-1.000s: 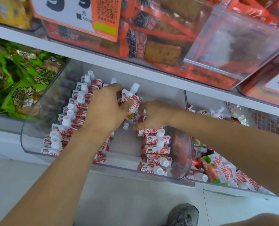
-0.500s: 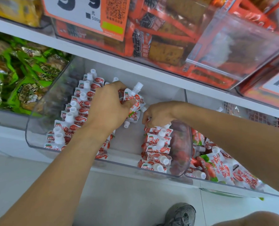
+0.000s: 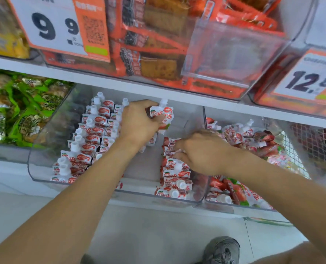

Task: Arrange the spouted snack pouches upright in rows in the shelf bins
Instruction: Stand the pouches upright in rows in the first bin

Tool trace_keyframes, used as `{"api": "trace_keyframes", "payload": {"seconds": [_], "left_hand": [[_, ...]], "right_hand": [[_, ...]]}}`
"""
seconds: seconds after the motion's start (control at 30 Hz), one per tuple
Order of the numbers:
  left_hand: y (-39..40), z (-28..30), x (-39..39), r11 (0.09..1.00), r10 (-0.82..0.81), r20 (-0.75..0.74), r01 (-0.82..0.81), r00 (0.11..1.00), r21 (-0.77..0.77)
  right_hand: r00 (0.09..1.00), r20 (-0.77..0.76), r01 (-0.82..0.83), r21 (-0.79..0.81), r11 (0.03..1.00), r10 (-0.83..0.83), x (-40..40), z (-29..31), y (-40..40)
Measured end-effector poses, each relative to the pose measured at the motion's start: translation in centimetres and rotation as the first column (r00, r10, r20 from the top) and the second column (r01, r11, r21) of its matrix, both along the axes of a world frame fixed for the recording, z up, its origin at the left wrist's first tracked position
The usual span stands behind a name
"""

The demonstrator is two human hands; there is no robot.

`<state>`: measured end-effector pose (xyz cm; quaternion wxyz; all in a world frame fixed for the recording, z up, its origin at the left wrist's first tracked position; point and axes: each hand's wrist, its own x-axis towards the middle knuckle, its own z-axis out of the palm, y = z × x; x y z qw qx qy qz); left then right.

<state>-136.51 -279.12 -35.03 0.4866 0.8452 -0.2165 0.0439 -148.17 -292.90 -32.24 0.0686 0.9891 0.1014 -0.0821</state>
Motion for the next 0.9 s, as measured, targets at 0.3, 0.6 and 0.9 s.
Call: {"api": "trace_keyframes", "payload": {"seconds": [0.3, 0.6, 0.9], "left_hand": [[-4.4, -3.1, 2.1, 0.880, -0.398, -0.112, 0.413, 0.911, 0.235], [-5.8, -4.0, 2.7, 0.724, -0.474, -0.210, 0.514, 0.855, 0.461], [-5.7, -0.9, 3.1, 0.370, -0.503, -0.442, 0.647, 0.742, 0.666]], "right_hand": [[0.999, 0.032, 0.031, 0.025, 0.999, -0.032, 0.0, -0.6, -0.2], [0.750, 0.396, 0.303, 0.506, 0.808, -0.529, -3.8, -1.2, -1.1], [0.679, 0.075, 0.307, 0.874, 0.376, -0.730, -4.1, -2.2, -1.1]]}}
